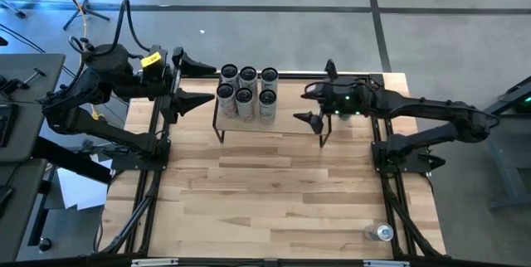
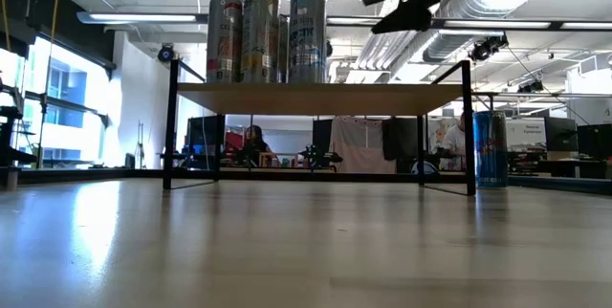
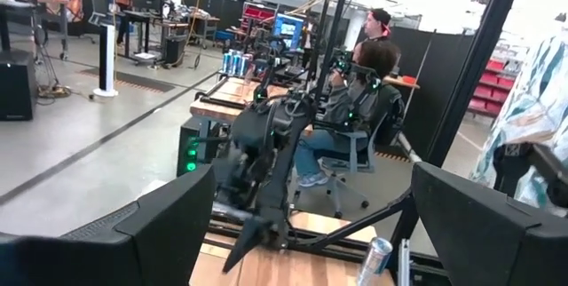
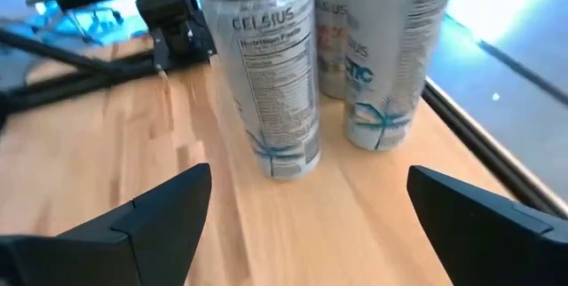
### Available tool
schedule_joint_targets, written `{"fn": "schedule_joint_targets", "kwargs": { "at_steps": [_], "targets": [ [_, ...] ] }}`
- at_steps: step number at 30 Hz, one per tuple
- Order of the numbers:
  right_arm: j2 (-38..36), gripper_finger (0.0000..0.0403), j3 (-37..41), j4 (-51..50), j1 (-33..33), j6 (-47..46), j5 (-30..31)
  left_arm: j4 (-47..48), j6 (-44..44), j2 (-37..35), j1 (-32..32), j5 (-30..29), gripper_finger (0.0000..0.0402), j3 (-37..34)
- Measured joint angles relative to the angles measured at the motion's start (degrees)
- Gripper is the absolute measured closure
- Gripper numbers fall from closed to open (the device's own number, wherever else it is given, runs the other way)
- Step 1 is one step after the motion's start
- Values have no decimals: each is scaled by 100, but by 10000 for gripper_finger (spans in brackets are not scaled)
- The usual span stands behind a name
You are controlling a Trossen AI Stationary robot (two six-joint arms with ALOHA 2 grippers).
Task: Place canned beverage on shelf
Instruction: Put the top blue soda can on the shelf
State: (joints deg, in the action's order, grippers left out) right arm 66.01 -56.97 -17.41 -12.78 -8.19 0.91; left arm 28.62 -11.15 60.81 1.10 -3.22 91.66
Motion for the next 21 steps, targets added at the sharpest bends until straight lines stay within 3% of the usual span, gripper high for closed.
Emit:
{"fn": "schedule_joint_targets", "kwargs": {
  "at_steps": [11, 21],
  "targets": [
    [-750, 36, 0, -50, 7, -1771, -6, 24, 519, 1, -2, 0, 51, 0],
    [-838, 36, 0, 820, 7, -2504, -2, 514, 738, -60, -2, 0, 51, 2]
  ]
}}
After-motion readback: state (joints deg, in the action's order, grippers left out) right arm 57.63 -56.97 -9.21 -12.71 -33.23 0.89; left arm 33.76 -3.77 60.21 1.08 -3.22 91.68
